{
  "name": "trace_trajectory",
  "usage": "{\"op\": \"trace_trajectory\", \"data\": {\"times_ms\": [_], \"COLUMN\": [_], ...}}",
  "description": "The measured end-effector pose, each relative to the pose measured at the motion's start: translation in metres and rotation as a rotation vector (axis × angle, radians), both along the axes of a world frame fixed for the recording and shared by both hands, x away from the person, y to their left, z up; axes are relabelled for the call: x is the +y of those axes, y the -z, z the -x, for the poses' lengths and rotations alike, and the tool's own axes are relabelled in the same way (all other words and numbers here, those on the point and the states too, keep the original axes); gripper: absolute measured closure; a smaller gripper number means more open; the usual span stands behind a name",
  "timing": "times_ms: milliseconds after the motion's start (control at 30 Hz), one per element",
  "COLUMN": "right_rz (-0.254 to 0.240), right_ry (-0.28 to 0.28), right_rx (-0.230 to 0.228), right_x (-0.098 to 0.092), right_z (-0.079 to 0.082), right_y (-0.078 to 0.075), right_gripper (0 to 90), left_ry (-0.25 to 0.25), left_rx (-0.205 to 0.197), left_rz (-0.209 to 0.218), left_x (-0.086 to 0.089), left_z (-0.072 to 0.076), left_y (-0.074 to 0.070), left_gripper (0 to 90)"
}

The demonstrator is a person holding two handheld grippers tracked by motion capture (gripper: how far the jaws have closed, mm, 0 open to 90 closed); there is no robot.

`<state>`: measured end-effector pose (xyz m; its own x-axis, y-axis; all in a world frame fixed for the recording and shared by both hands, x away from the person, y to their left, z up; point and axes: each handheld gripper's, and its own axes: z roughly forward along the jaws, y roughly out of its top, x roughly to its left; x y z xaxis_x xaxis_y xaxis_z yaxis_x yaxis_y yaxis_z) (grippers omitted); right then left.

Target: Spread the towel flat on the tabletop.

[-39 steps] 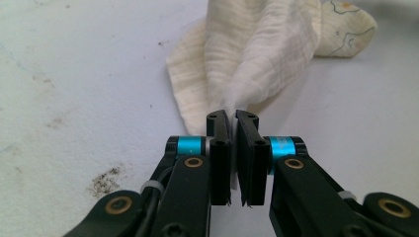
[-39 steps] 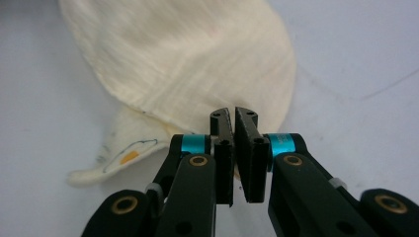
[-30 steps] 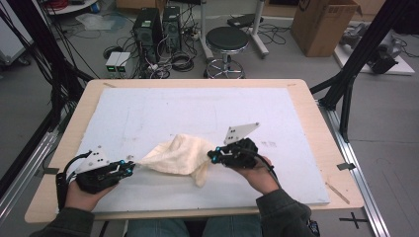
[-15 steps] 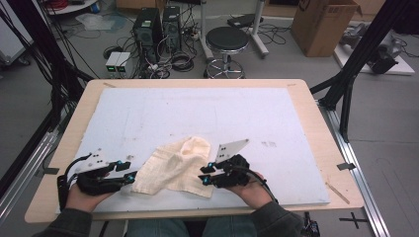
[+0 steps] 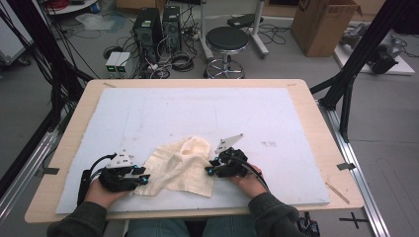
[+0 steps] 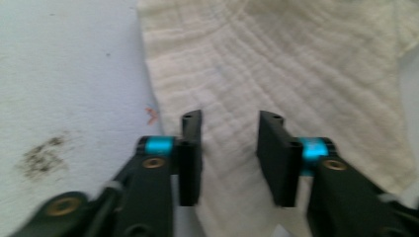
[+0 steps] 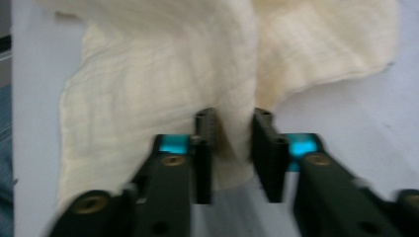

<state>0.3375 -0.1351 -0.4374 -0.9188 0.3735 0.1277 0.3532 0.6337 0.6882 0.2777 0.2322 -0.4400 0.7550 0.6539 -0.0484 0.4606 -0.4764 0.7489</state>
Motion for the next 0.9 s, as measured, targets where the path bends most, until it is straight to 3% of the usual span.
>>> {"op": "trace_trajectory", "data": {"times_ms": [67, 100, 333, 433, 533, 733, 800, 900], "right_rz": [-0.024, -0.035, -0.048, -0.061, -0.092, -0.206, -0.230, -0.190], "right_ry": [-0.014, -0.016, -0.071, -0.128, -0.139, -0.056, -0.020, 0.055], "right_rx": [0.019, 0.029, 0.005, 0.023, 0.042, 0.006, 0.004, -0.011], "right_x": [-0.004, -0.008, -0.034, -0.036, -0.036, -0.042, -0.044, -0.042], "right_z": [0.000, 0.000, 0.021, 0.037, 0.042, 0.017, 0.003, -0.013], "right_y": [-0.004, -0.007, -0.042, -0.043, -0.043, -0.056, -0.058, -0.053], "right_gripper": [84.6, 84.9, 84.9, 82.0, 67.9, 62.7, 62.5, 63.1], "left_ry": [0.017, 0.022, 0.081, 0.079, 0.059, -0.003, -0.022, -0.034], "left_rx": [0.004, 0.000, -0.029, -0.042, -0.047, -0.054, -0.037, -0.002], "left_rz": [0.003, 0.003, 0.080, 0.113, 0.125, 0.068, 0.036, 0.010], "left_x": [-0.001, -0.002, -0.007, -0.013, -0.024, -0.055, -0.062, -0.069], "left_z": [0.001, 0.002, 0.011, 0.007, -0.007, -0.049, -0.061, -0.073], "left_y": [0.000, -0.001, -0.015, -0.023, -0.029, -0.035, -0.032, -0.023], "left_gripper": [86.0, 87.4, 88.1, 81.1, 69.6, 48.4, 46.7, 45.2]}}
